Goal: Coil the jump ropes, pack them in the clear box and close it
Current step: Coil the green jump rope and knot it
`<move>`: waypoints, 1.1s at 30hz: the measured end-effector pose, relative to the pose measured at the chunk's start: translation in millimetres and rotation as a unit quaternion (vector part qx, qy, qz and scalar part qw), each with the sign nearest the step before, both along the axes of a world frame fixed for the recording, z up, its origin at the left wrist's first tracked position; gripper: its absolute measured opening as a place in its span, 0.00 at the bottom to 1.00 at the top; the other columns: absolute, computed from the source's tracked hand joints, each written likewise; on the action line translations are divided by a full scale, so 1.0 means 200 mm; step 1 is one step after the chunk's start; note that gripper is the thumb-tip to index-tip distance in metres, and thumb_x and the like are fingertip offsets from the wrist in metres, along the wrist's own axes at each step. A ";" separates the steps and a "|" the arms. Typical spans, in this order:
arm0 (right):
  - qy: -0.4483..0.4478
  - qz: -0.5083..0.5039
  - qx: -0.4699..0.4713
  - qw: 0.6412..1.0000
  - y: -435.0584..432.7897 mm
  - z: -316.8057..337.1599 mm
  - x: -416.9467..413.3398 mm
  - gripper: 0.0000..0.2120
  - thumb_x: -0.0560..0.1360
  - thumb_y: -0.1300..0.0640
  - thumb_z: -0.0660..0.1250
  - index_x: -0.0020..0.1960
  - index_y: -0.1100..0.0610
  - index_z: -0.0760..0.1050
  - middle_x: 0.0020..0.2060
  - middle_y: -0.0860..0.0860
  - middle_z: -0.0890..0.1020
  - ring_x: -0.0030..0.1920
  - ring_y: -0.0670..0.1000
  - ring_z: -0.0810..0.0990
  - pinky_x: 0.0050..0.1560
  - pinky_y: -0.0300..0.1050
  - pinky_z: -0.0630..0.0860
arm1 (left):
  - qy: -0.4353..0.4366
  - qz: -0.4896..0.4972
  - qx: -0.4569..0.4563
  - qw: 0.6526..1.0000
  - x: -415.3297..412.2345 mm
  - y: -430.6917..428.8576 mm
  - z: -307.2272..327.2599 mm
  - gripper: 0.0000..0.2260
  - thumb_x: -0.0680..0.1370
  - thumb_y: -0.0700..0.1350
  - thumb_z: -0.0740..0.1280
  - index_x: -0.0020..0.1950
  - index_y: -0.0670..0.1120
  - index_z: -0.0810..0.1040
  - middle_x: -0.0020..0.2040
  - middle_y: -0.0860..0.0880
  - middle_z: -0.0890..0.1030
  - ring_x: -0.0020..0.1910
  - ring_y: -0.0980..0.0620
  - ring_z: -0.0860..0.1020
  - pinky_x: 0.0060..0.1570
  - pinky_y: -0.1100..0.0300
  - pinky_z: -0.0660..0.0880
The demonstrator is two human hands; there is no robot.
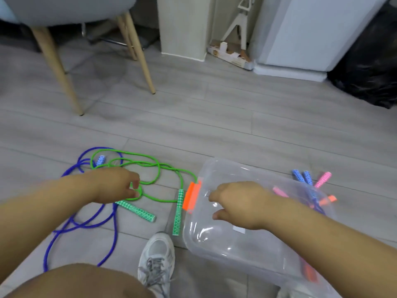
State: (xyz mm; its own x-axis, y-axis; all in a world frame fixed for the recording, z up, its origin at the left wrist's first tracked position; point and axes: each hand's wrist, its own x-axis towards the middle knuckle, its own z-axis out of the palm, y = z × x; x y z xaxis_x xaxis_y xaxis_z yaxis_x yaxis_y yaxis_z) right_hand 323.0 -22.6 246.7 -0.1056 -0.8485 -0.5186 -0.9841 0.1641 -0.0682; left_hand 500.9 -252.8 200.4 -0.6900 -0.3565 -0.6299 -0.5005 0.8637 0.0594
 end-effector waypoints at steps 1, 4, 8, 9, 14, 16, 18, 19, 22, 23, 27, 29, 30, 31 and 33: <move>-0.004 0.017 -0.004 1.000 -0.06 -0.03 0.02 0.19 0.79 0.45 0.57 0.67 0.52 0.66 0.60 0.51 0.73 0.60 0.56 0.73 0.53 0.49 0.71 | -0.008 0.017 -0.001 1.000 0.04 -0.05 -0.06 0.09 0.77 0.57 0.62 0.53 0.55 0.73 0.49 0.55 0.75 0.48 0.55 0.72 0.48 0.62 0.68; -0.005 0.050 -0.024 0.998 -0.22 -0.13 0.05 0.17 0.79 0.45 0.57 0.63 0.52 0.69 0.57 0.51 0.75 0.57 0.56 0.75 0.49 0.49 0.71 | -0.025 0.071 0.019 0.997 0.12 -0.13 -0.29 0.11 0.77 0.58 0.62 0.54 0.53 0.75 0.50 0.55 0.76 0.51 0.53 0.74 0.51 0.61 0.70; -0.008 0.049 -0.056 0.997 -0.45 -0.28 0.06 0.15 0.79 0.45 0.56 0.60 0.52 0.69 0.57 0.51 0.75 0.58 0.57 0.75 0.48 0.47 0.71 | -0.030 0.114 0.029 0.993 0.14 -0.14 -0.60 0.13 0.79 0.55 0.60 0.58 0.49 0.74 0.59 0.48 0.77 0.60 0.48 0.74 0.53 0.59 0.70; -0.009 0.046 -0.062 0.997 -0.50 -0.32 0.05 0.15 0.79 0.45 0.56 0.61 0.52 0.69 0.58 0.51 0.75 0.59 0.56 0.74 0.50 0.47 0.71 | -0.033 0.121 0.035 0.991 0.14 -0.14 -0.67 0.14 0.79 0.55 0.59 0.59 0.48 0.73 0.60 0.47 0.76 0.61 0.47 0.74 0.55 0.58 0.70; 0.002 -0.001 -0.068 0.998 -0.70 -0.51 -0.03 0.17 0.78 0.43 0.56 0.61 0.51 0.70 0.59 0.51 0.76 0.60 0.56 0.75 0.54 0.48 0.72 | -0.018 0.123 0.065 0.990 0.08 -0.12 -0.96 0.13 0.81 0.51 0.56 0.59 0.45 0.73 0.60 0.45 0.76 0.59 0.45 0.75 0.55 0.52 0.73; 0.014 -0.023 -0.065 0.998 -0.75 -0.57 -0.09 0.17 0.78 0.43 0.56 0.61 0.51 0.71 0.58 0.50 0.76 0.60 0.56 0.75 0.55 0.48 0.72 | 0.004 0.107 0.077 0.991 0.00 -0.11 -1.04 0.14 0.81 0.50 0.56 0.60 0.44 0.72 0.60 0.43 0.76 0.59 0.43 0.74 0.54 0.52 0.73; 0.028 -0.029 -0.068 0.997 -0.78 -0.61 -0.16 0.16 0.78 0.43 0.56 0.61 0.51 0.71 0.57 0.50 0.76 0.59 0.55 0.75 0.54 0.47 0.72 | 0.031 0.097 0.091 0.991 -0.12 -0.10 -1.10 0.15 0.81 0.52 0.56 0.61 0.44 0.71 0.60 0.42 0.75 0.60 0.42 0.74 0.54 0.53 0.71; 0.036 -0.030 -0.070 0.996 -0.79 -0.63 -0.19 0.16 0.78 0.44 0.56 0.60 0.50 0.71 0.57 0.50 0.76 0.59 0.55 0.75 0.54 0.47 0.72 | 0.044 0.091 0.099 0.990 -0.19 -0.08 -1.13 0.16 0.81 0.53 0.56 0.62 0.44 0.70 0.61 0.42 0.74 0.61 0.42 0.73 0.54 0.53 0.71; 0.058 -0.033 -0.067 0.996 -0.81 -0.65 -0.30 0.16 0.78 0.44 0.56 0.60 0.51 0.70 0.57 0.49 0.76 0.60 0.54 0.74 0.55 0.47 0.71 | 0.072 0.094 0.115 0.986 -0.41 -0.04 -1.18 0.19 0.80 0.56 0.56 0.63 0.44 0.69 0.62 0.42 0.73 0.62 0.41 0.73 0.57 0.52 0.70; 0.062 -0.033 -0.062 0.996 -0.81 -0.66 -0.34 0.16 0.78 0.44 0.56 0.61 0.51 0.70 0.58 0.49 0.76 0.60 0.54 0.73 0.56 0.47 0.70 | 0.077 0.110 0.117 0.984 -0.48 -0.03 -1.21 0.20 0.80 0.56 0.56 0.64 0.43 0.69 0.63 0.42 0.72 0.63 0.41 0.72 0.59 0.52 0.69; 0.076 -0.032 -0.029 0.996 -0.81 -0.68 -0.47 0.17 0.79 0.43 0.54 0.62 0.51 0.69 0.59 0.49 0.75 0.61 0.54 0.72 0.57 0.48 0.69 | 0.081 0.193 0.100 0.973 -0.72 -0.04 -1.28 0.24 0.79 0.59 0.58 0.66 0.41 0.66 0.64 0.40 0.71 0.64 0.40 0.71 0.60 0.51 0.69; 0.075 -0.031 -0.012 0.997 -0.82 -0.69 -0.52 0.17 0.79 0.43 0.53 0.63 0.50 0.69 0.60 0.49 0.75 0.61 0.54 0.72 0.57 0.48 0.69 | 0.078 0.248 0.091 0.961 -0.80 -0.07 -1.30 0.25 0.78 0.59 0.59 0.66 0.41 0.65 0.64 0.40 0.72 0.64 0.41 0.72 0.60 0.51 0.69; 0.072 -0.032 -0.005 0.997 -0.83 -0.69 -0.54 0.17 0.79 0.43 0.53 0.63 0.50 0.68 0.60 0.49 0.74 0.61 0.54 0.73 0.57 0.48 0.69 | 0.074 0.272 0.087 0.956 -0.84 -0.08 -1.31 0.24 0.79 0.57 0.60 0.66 0.41 0.65 0.64 0.40 0.72 0.64 0.41 0.72 0.60 0.51 0.69; 0.069 -0.033 -0.001 0.997 -0.83 -0.69 -0.56 0.17 0.79 0.43 0.53 0.63 0.50 0.68 0.59 0.48 0.74 0.60 0.54 0.73 0.57 0.48 0.70 | 0.070 0.294 0.083 0.950 -0.87 -0.09 -1.32 0.22 0.79 0.54 0.60 0.66 0.41 0.64 0.65 0.41 0.73 0.64 0.41 0.72 0.60 0.51 0.70; 0.061 -0.035 0.004 0.998 -0.85 -0.70 -0.58 0.17 0.80 0.44 0.53 0.63 0.50 0.68 0.58 0.48 0.75 0.59 0.54 0.74 0.57 0.48 0.71 | 0.062 0.332 0.079 0.938 -0.91 -0.11 -1.32 0.17 0.80 0.44 0.58 0.67 0.40 0.63 0.66 0.41 0.73 0.65 0.43 0.72 0.61 0.53 0.69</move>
State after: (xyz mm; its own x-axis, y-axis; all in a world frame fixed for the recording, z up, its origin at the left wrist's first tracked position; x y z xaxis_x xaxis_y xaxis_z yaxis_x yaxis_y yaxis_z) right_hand 206.1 -192.0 107.3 -0.2267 -0.8330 -0.5047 -0.9713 0.2319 0.0536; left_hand 318.9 -275.1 -64.3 -0.4209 -0.6428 -0.6400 -0.9055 0.3398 0.2542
